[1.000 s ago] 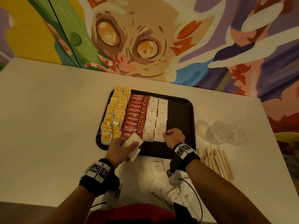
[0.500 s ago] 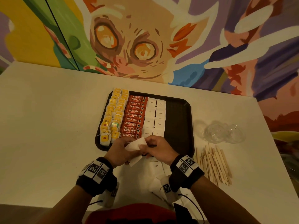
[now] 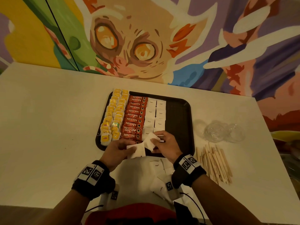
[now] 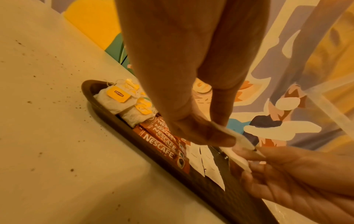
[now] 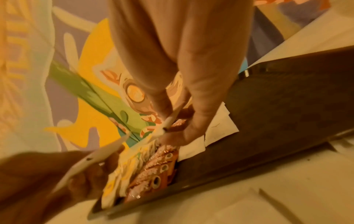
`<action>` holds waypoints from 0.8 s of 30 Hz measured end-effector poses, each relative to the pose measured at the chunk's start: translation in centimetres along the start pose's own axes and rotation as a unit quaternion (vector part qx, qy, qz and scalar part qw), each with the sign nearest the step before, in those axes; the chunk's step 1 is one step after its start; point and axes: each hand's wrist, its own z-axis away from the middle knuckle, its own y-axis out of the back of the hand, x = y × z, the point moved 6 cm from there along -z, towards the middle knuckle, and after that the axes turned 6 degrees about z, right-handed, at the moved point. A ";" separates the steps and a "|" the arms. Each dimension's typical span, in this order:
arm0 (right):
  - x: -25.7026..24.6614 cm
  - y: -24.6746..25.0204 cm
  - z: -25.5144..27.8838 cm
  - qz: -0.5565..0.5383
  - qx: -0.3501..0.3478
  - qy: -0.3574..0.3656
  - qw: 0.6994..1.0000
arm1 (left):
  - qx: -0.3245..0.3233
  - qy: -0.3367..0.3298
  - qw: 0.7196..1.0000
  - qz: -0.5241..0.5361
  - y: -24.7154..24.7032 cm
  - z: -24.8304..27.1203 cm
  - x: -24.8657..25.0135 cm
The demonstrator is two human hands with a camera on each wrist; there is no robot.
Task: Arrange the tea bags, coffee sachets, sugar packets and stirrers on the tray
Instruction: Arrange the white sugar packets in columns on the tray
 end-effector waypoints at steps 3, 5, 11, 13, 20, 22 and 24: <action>0.3 0.5 -1.1 0.075 0.056 0.001 0.996 | 0.017 0.007 1.000 -0.001 0.4 0.3 -0.2; 0.3 0.5 -1.7 0.123 0.082 0.009 0.989 | 0.023 0.012 1.000 0.012 0.7 0.5 -0.3; 0.4 -0.7 -2.6 0.180 0.090 -0.013 0.980 | 0.038 0.015 0.999 0.009 1.6 1.2 -0.4; 0.4 -1.1 -2.8 0.194 0.090 -0.012 0.977 | 0.040 0.010 0.999 -0.003 1.9 1.3 -0.4; 0.9 -1.8 -3.0 0.247 0.092 -0.011 0.965 | 0.043 0.011 0.999 -0.015 2.2 1.5 -0.4; 1.1 -1.8 -3.0 0.258 0.087 -0.007 0.962 | 0.040 0.010 0.999 -0.016 2.1 1.5 -0.4; 1.0 -1.6 -2.9 0.269 0.084 -0.005 0.960 | 0.040 0.009 0.999 -0.021 2.0 1.4 -0.3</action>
